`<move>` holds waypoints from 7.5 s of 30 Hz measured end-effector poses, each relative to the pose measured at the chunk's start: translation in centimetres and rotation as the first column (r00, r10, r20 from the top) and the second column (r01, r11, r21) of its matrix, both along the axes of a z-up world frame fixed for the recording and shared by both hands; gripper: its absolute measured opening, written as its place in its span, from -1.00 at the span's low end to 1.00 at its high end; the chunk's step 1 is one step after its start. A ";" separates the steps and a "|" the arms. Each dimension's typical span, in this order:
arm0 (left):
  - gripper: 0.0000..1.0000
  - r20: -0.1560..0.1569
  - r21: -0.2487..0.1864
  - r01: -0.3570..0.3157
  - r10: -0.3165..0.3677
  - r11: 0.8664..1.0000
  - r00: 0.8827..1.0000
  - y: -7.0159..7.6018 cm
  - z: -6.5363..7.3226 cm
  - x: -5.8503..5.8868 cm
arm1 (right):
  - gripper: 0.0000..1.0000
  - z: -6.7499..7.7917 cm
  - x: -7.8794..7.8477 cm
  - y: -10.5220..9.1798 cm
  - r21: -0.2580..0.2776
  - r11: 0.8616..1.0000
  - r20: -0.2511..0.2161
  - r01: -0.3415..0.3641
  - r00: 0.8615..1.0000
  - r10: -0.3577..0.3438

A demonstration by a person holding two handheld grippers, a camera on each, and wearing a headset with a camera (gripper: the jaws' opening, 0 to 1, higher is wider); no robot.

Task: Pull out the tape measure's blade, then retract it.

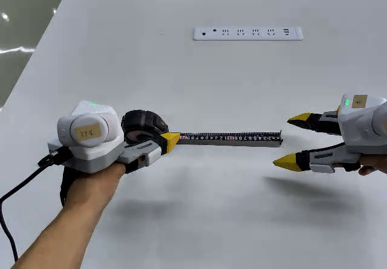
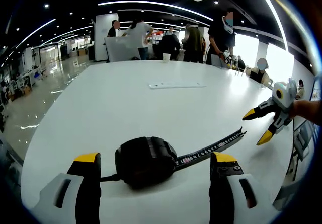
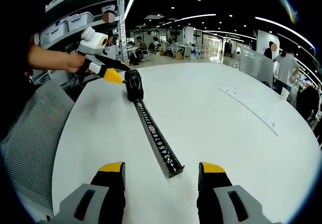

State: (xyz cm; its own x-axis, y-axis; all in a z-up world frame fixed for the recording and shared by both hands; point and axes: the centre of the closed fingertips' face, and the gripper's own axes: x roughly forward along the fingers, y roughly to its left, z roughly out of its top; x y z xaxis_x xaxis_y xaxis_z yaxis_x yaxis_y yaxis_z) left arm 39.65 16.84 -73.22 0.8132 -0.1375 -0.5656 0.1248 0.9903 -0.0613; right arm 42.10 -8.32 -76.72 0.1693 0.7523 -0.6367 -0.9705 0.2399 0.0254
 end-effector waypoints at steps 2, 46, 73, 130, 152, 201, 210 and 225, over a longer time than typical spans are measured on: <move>0.69 -0.006 0.001 -0.005 0.005 1.000 1.000 0.1 -0.2 0.1 | 0.05 -0.2 0.2 0.0 -0.009 1.000 0.003 -0.021 1.000 0.021; 0.17 -0.141 0.010 -0.142 0.142 0.990 0.980 1.3 -3.2 1.8 | -0.74 -3.3 1.3 0.3 -0.167 0.953 0.002 -0.255 0.966 0.259; 0.10 -0.147 0.037 -0.144 0.148 0.989 0.978 1.4 -3.4 1.9 | -0.81 -3.4 1.3 0.2 -0.168 0.951 0.006 -0.259 0.965 0.264; 0.04 -0.153 0.003 -0.119 0.118 0.993 0.981 1.5 -3.2 1.5 | -0.81 -3.3 0.8 1.8 -0.170 0.946 0.007 -0.276 0.960 0.282; 0.05 -0.159 -0.004 -0.115 0.113 0.993 0.981 1.5 -3.2 1.5 | -0.81 -3.4 0.7 3.3 -0.163 0.944 0.010 -0.287 0.956 0.292; 0.06 -0.170 -0.020 -0.114 0.109 0.993 0.979 1.6 -3.3 1.5 | -0.81 -3.3 0.3 7.5 -0.138 0.940 0.013 -0.312 0.948 0.317; 0.07 -0.172 -0.026 -0.114 0.108 0.993 0.979 1.5 -3.3 1.5 | -0.81 -3.4 0.3 8.3 -0.136 0.939 0.017 -0.316 0.947 0.321; 0.07 -0.176 -0.036 -0.117 0.109 0.993 0.978 1.6 -3.3 1.5 | -0.81 -3.4 0.2 9.5 -0.130 0.938 0.021 -0.323 0.945 0.328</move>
State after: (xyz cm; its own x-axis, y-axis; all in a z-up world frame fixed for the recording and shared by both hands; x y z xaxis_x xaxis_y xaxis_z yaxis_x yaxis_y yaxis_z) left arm 41.13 18.41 -76.54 0.7149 -0.0795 -0.6947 -0.0039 0.9930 -0.1177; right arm 42.35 1.18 -80.09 -0.0434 0.6870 -0.7254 -0.9956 -0.0902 -0.0259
